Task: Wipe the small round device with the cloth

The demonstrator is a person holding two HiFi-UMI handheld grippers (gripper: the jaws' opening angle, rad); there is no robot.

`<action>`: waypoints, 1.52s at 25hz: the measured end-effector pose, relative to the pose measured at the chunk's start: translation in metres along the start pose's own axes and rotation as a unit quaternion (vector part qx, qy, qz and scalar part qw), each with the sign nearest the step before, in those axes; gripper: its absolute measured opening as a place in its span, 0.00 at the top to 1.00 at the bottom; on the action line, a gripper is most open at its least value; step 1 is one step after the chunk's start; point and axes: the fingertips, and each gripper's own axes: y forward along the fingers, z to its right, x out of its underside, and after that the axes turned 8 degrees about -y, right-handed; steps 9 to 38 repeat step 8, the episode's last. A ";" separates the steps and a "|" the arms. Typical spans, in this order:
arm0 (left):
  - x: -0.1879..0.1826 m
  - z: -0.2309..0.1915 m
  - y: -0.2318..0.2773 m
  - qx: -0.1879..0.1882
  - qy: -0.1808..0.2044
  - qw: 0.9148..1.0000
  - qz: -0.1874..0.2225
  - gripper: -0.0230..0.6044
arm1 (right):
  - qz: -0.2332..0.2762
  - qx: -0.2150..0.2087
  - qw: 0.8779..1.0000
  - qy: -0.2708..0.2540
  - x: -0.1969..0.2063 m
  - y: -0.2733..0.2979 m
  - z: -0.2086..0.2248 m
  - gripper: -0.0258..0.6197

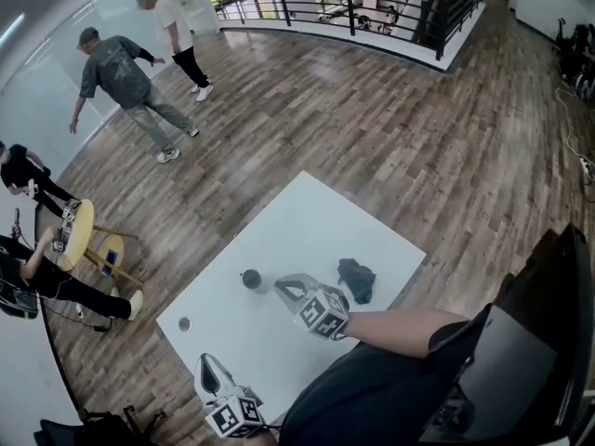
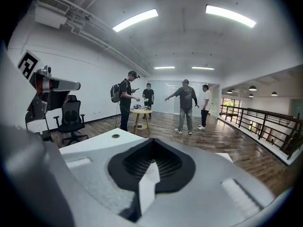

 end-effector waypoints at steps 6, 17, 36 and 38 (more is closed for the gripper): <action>0.004 -0.005 -0.003 -0.006 -0.001 1.000 0.000 0.96 | -0.006 0.002 1.000 -0.008 0.001 -0.002 -0.001 0.96; 0.006 -0.007 -0.006 -0.010 -0.001 1.000 0.001 0.96 | -0.004 -0.005 1.000 -0.010 0.004 -0.002 -0.005 0.96; 0.006 -0.007 -0.006 -0.010 -0.001 1.000 0.001 0.96 | -0.004 -0.005 1.000 -0.010 0.004 -0.002 -0.005 0.96; 0.006 -0.007 -0.006 -0.010 -0.001 1.000 0.001 0.96 | -0.004 -0.005 1.000 -0.010 0.004 -0.002 -0.005 0.96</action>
